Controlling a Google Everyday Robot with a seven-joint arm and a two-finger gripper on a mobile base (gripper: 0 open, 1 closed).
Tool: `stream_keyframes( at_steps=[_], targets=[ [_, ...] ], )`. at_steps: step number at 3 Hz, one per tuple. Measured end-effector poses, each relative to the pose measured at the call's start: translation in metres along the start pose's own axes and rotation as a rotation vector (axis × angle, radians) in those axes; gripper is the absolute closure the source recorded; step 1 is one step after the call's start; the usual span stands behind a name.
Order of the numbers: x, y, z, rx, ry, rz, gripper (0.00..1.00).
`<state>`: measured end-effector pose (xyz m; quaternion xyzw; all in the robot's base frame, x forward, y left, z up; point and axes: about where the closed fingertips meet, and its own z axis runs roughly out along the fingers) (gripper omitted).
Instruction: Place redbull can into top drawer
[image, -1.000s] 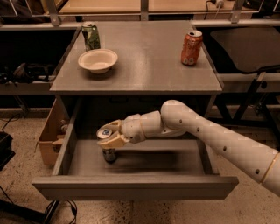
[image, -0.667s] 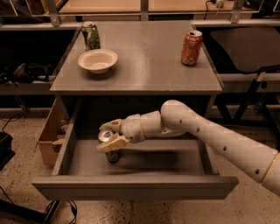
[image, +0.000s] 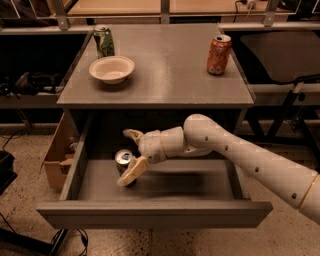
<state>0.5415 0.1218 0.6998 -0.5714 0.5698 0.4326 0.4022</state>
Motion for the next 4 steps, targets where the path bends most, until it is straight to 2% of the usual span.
stream_keyframes(
  at_steps=[1,2,3,4],
  targets=[
    [-0.020,0.000,-0.008,-0.013,-0.013,0.002,0.00],
    [-0.061,0.006,-0.029,-0.046,0.037,-0.015,0.00],
    [-0.130,0.010,-0.055,-0.077,0.167,-0.058,0.00],
    [-0.244,0.013,-0.089,-0.035,0.379,-0.100,0.00]
  ],
)
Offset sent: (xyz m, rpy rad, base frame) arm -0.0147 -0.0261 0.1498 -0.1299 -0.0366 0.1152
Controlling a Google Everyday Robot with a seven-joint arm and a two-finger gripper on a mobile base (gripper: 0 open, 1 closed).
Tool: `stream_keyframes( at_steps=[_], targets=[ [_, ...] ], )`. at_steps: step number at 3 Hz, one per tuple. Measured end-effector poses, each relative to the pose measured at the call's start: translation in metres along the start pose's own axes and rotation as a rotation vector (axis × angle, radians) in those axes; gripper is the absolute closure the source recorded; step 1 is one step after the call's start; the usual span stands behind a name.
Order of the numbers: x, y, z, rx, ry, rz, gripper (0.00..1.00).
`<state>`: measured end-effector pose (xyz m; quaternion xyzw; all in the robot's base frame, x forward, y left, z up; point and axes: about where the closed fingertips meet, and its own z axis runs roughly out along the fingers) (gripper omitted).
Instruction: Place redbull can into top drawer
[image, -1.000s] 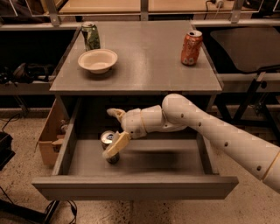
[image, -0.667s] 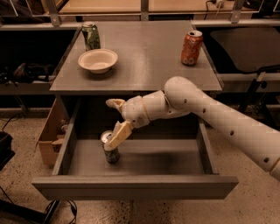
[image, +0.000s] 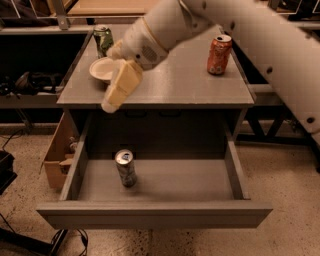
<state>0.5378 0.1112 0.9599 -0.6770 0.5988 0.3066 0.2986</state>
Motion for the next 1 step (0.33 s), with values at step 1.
stream_keyframes(
  at_steps=[1],
  targets=[
    [-0.0447,0.0057,-0.0836,0.207,0.175,0.027,0.00]
  ],
)
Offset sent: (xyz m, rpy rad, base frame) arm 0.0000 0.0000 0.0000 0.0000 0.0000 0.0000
